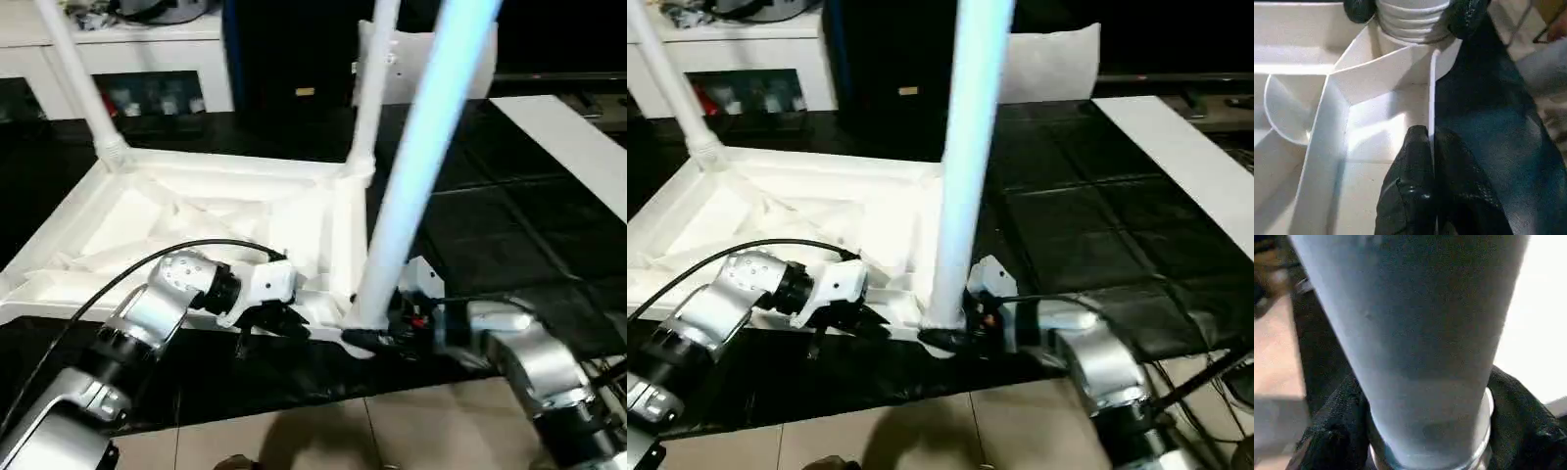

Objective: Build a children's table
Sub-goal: Rotate leg to tighten

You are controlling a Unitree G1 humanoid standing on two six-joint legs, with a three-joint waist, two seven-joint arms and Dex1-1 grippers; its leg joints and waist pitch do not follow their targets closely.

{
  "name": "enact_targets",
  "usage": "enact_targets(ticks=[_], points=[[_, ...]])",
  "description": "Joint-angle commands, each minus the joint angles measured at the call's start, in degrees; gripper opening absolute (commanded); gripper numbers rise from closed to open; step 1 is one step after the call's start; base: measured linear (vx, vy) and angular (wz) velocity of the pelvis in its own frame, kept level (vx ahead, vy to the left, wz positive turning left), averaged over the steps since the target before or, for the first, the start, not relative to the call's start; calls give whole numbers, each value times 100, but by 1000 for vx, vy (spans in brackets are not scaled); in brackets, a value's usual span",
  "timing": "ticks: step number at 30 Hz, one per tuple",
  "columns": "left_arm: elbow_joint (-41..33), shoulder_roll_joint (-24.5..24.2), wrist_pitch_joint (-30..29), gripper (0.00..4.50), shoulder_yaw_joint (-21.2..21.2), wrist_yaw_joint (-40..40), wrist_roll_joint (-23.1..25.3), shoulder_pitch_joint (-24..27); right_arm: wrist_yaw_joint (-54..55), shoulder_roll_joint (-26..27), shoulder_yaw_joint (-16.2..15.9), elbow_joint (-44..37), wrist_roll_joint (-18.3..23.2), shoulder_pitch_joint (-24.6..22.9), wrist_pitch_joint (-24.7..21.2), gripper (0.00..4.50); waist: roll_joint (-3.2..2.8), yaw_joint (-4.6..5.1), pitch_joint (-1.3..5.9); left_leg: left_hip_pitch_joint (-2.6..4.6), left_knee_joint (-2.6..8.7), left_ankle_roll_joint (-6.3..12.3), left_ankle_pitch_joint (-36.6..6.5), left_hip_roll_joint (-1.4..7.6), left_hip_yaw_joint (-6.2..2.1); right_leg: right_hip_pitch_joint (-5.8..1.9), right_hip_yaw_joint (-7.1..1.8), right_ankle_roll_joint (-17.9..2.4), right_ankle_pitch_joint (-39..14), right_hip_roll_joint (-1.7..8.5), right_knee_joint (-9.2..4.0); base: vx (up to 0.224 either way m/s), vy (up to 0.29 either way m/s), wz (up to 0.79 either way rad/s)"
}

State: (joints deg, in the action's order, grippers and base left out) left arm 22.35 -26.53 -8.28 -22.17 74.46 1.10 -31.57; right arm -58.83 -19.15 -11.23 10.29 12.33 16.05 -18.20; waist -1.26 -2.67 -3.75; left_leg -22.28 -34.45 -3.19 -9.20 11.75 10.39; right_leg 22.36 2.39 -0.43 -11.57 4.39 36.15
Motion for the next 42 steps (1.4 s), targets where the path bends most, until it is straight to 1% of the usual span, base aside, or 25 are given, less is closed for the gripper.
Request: enact_targets(ticks=[1, 2, 3, 6, 8, 10, 11, 12, 13, 14, 15, 16, 17, 18, 19, 21, 25, 26, 27, 30, 32, 33, 37, 38, 42], points=[[-507, 392, -620, 0, 91, -621, -67, 30, 792, 602, -178, 121, -77, 141, -263, 275, -2, 22, 362, 163, 463, -131, -1909, 126, -50, -137, -193, -1185, -1868, 305, -519, 0, 0, 0], [-651, 505, -946, 0, 164, -828, -106, 52, 1117, 807, -137, 210, -142, 205, -323, 275, 4, 90, 342, 167, 476, -225, -2102, 107, -77, -130, -179, -1086, -2293, 321, -555, 0, 0, 0], [-742, 578, -1153, 0, 212, -949, -139, 65, 1312, 935, -107, 263, -172, 246, -372, 275, 9, 143, 354, 143, 486, -301, -2143, 103, -102, -161, -171, -982, -2471, 326, -549, 0, 0, 0], [-982, 1028, -1864, 0, 461, -1740, -40, 21, 2274, 1588, 61, 613, -309, 508, -406, 275, 13, 254, 369, 131, 480, -326, -2104, 88, -115, -143, -169, -945, -2334, 306, -566, 0, 0, 0], [-1034, 1370, -2265, 0, 629, -2329, 71, -66, 2890, 1986, 164, 876, -404, 704, -455, 275, 19, 304, 386, 114, 447, -242, -1887, 68, -91, -136, -185, -998, -2042, 290, -570, 0, 0, 0], [-969, 1707, -2462, 0, 794, -2958, 180, -195, 3484, 2320, 321, 1194, -456, 916, -474, 275, 22, 322, 382, 132, 427, -179, -1840, 61, -75, -113, -185, -1034, -2032, 282, -592, 0, 0, 0], [-795, 2065, -2459, 0, 1015, -3569, 186, -331, 4047, 2540, 437, 1620, -577, 1172, -394, 275, 27, 332, 396, 128, 405, -172, -1789, 54, -61, -112, -188, -1043, -2000, 279, -591, 0, 0, 0], [-795, 2065, -2459, 0, 1015, -3569, 186, -331, 4047, 2540, 437, 1620, -577, 1172, -394, 275, 17, 339, 399, 130, 400, -174, -1760, 52, -59, -106, -190, -1064, -1953, 279, -592, 0, 0, 0], [-775, 2195, -2476, 0, 1087, -3783, 190, -363, 4234, 2628, 498, 1793, -631, 1273, -347, 275, 20, 308, 423, 133, 392, -136, -1680, 49, -59, -126, -184, -1028, -1803, 265, -592, 0, 0, 0], [-760, 2313, -2476, 0, 1123, -3992, 224, -397, 4318, 2722, 563, 1998, -634, 1399, -237, 275, 9, 308, 425, 94, 401, -104, -1575, 53, -61, -143, -185, -1042, -1537, 257, -561, 0, 0, 0], [-790, 2410, -2517, 0, 1123, -4155, 272, -408, 4361, 2851, 710, 2192, -563, 1521, -113, 310, 19, 304, 451, 89, 389, -69, -1487, 56, -51, -157, -183, -1064, -1267, 255, -542, 0, 0, 0], [-788, 2413, -2500, 0, 1110, -4186, 296, -409, 4356, 2872, 743, 2225, -544, 1545, -88, 310, 19, 313, 453, 75, 387, -44, -1425, 57, -55, -168, -182, -1093, -1124, 257, -522, 0, 0, 0], [-808, 2405, -2517, 0, 1090, -4200, 332, -402, 4374, 2886, 772, 2249, -556, 1564, -67, 345, 10, 289, 470, 71, 376, 31, -1244, 51, -46, -185, -179, -1127, -819, 244, -504, 0, 0, 0], [-818, 2365, -2507, 0, 1058, -4168, 365, -390, 4368, 2876, 794, 2236, -563, 1564, -37, 345, 7, 283, 482, 62, 371, 74, -1123, 52, -45, -203, -179, -1158, -614, 247, -484, 0, 0, 0], [-857, 2283, -2506, 0, 1016, -4091, 429, -355, 4299, 2864, 838, 2212, -597, 1566, 26, 347, -12, 274, 492, 57, 364, 210, -831, 53, -37, -220, -169, -1267, -90, 235, -447, 0, 0, 0], [-858, 2265, -2497, 0, 1005, -4088, 448, -347, 4303, 2869, 859, 2252, -614, 1590, 82, 366, -13, 277, 497, 51, 358, 292, -757, 54, -37, -242, -162, -1346, 77, 249, -431, 0, 0, 0], [-826, 2040, -2433, 0, 924, -3886, 440, -309, 4177, 2613, 769, 2121, -721, 1452, 275, 402, -21, 279, 483, 69, 362, 295, -891, 66, -29, -237, -161, -1401, -123, 255, -452, 0, 0, 0], [-828, 1970, -2431, 0, 904, -3808, 432, -297, 4073, 2515, 742, 2062, -760, 1396, 317, 425, -35, 279, 483, 71, 366, 277, -904, 69, -32, -235, -159, -1405, -128, 247, -450, 0, 0, 0], [-836, 1900, -2431, 0, 896, -3725, 417, -276, 3902, 2387, 694, 1933, -786, 1312, 416, 425, -54, 270, 481, 82, 371, 259, -948, 78, -36, -233, -156, -1399, -135, 244, -451, 0, 0, 0], [-846, 1736, -2339, 0, 841, -3469, 383, -216, 3519, 2132, 701, 1547, -700, 1092, 440, 447, -39, 255, 482, 75, 372, 261, -944, 81, -34, -247, -158, -1407, -48, 246, -445, 0, 0, 0], [-727, 1394, -2097, 0, 710, -2950, 347, -143, 2538, 1443, 510, 747, -514, 611, 233, 447, -49, 182, 475, 101, 381, 287, -1019, 99, -36, -249, -161, -1364, -79, 243, -459, 0, 0, 0], [-723, 1388, -2092, 0, 708, -2941, 346, -142, 2520, 1429, 505, 735, -512, 603, 229, 447, -41, 169, 473, 89, 381, 292, -989, 92, -42, -266, -159, -1353, -41, 237, -457, 0, 0, 0], [-584, 1134, -1662, 0, 572, -2473, 307, -116, 1953, 851, 326, 439, -595, 358, 274, 447, -38, 147, 468, 94, 380, 282, -1097, 93, -35, -240, -159, -1386, -203, 253, -476, 0, 0, 0], [-451, 928, -1324, 0, 446, -2081, 298, -119, 1601, 517, 328, 307, -552, 245, 343, 447, -45, 128, 458, 101, 385, 256, -1185, 93, -38, -228, -160, -1363, -407, 258, -499, 0, 0, 0], [-255, 575, -670, 0, 202, -1321, 301, -108, 1147, 149, 459, 263, -469, 203, 519, 447, -49, 45, 447, 145, 401, 127, -1441, 111, -30, -178, -175, -1278, -795, 261, -527, 0, 0, 0]])
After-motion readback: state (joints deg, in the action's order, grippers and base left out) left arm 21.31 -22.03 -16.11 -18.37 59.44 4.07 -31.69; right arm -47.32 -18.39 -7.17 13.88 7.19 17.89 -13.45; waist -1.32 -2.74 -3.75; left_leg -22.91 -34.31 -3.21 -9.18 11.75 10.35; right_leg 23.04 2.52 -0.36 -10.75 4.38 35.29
